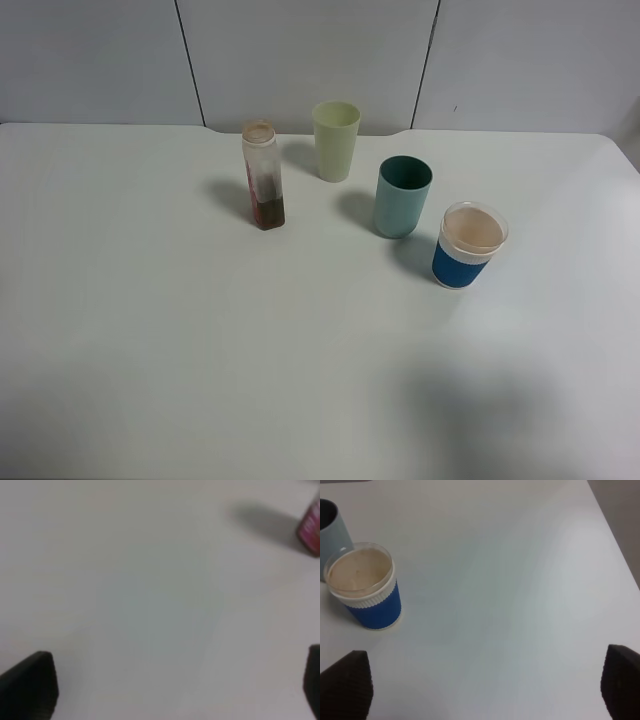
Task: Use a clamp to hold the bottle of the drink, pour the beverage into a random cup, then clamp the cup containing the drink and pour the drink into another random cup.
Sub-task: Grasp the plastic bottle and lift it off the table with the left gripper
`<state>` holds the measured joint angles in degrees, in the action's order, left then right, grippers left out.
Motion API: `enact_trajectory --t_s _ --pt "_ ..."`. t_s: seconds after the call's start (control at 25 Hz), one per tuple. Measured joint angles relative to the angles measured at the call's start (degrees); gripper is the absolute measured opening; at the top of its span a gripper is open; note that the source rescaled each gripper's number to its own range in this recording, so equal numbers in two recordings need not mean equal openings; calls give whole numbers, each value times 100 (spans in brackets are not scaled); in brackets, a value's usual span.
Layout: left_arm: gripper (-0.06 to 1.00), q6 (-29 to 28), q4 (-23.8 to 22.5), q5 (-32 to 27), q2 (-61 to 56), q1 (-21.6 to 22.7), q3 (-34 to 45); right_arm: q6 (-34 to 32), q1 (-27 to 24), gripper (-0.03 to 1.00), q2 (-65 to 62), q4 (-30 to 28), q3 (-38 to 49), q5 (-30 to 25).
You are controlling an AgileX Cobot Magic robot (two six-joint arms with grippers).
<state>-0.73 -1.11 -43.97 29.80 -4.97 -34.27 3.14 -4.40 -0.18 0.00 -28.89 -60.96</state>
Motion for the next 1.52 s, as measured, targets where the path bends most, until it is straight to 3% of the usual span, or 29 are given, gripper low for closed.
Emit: enact_trajectory --t_s 0.24,0.52,0.92,1.2,1.52 --pt "100 155 527 540 1156 -419 0 0 0 73 0 0 0 0" --pt "100 168 883 1170 2188 -1281 0 0 0 73 0 0 0 0" --pt "100 168 1804 2540 3380 -2300 0 0 0 73 0 0 0 0" --pt "100 168 2559 3932 4390 -2680 0 0 0 73 0 0 0 0" --pt "100 481 3397 5055 5471 -3128 0 0 0 73 0 0 0 0"
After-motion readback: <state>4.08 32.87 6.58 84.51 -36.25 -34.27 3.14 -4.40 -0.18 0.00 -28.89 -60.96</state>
